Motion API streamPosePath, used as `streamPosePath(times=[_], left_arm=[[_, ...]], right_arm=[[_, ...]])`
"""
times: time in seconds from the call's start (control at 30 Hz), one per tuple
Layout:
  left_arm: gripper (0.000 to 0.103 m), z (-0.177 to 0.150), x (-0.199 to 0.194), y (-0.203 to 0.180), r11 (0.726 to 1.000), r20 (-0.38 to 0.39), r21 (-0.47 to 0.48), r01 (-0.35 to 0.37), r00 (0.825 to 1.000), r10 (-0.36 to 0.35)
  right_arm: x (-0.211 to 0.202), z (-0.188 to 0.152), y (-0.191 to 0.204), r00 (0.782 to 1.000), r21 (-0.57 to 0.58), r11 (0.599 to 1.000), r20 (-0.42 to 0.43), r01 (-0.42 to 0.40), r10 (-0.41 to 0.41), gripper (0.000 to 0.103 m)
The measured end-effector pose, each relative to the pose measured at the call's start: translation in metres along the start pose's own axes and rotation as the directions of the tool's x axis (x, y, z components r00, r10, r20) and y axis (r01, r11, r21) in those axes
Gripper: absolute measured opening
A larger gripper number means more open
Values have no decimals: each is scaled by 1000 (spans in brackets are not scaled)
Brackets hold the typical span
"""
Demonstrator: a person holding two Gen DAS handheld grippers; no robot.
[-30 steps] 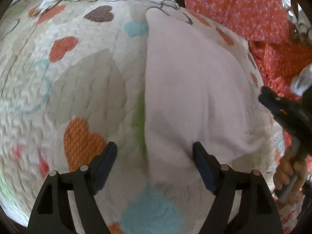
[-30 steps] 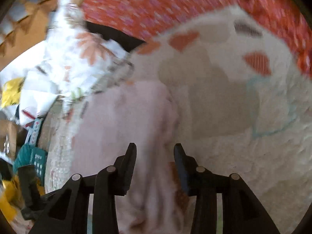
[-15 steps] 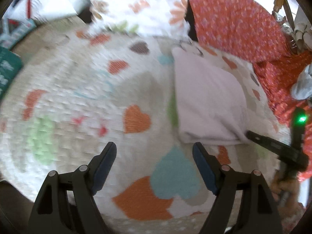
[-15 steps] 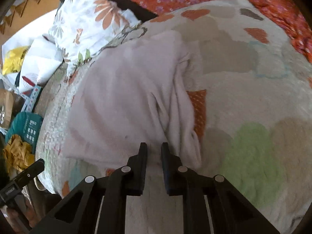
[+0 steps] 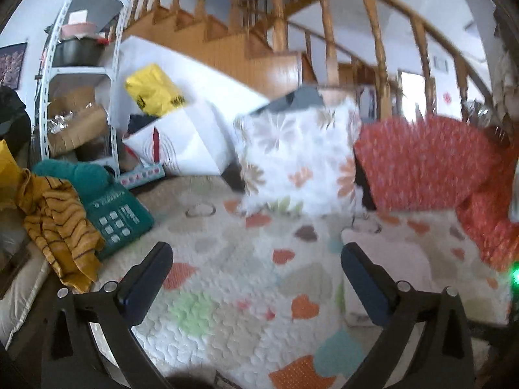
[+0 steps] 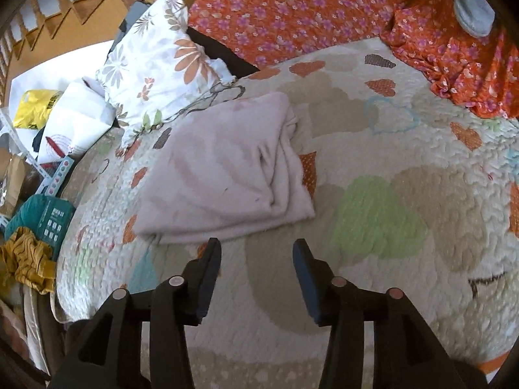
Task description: Fold small clothes
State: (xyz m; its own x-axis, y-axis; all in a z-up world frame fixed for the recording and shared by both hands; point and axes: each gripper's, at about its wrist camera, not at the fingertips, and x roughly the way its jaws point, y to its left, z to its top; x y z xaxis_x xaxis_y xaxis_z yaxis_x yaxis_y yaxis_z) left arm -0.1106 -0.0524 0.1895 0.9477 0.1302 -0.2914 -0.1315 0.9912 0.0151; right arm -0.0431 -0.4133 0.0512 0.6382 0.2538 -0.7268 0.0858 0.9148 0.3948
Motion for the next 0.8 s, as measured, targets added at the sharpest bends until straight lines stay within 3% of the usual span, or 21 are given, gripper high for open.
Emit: streamPosePath(times=[0.17,0.3,0.5,0.8], left_arm=[[103,1,-20,-4,995,-41,7,101,994,-101],[103,-8,-30,-10,989,-106,27,145,984,-142],[103,-17,-55,-11,987,-134,42,153,980,-146],[103,-25,-65,3,987,-186,6,161,970,-157]], right_arm=[[-3,-16,12,1000,5,1000,-20,-19,20,53],[-13,-27,28,1000,-23,999,-19,-24,23,55],[-44,-45,51,1000,-86,996,28,-7,10,63],[-61,-56,64,998,-98,995,55,5,0,66]])
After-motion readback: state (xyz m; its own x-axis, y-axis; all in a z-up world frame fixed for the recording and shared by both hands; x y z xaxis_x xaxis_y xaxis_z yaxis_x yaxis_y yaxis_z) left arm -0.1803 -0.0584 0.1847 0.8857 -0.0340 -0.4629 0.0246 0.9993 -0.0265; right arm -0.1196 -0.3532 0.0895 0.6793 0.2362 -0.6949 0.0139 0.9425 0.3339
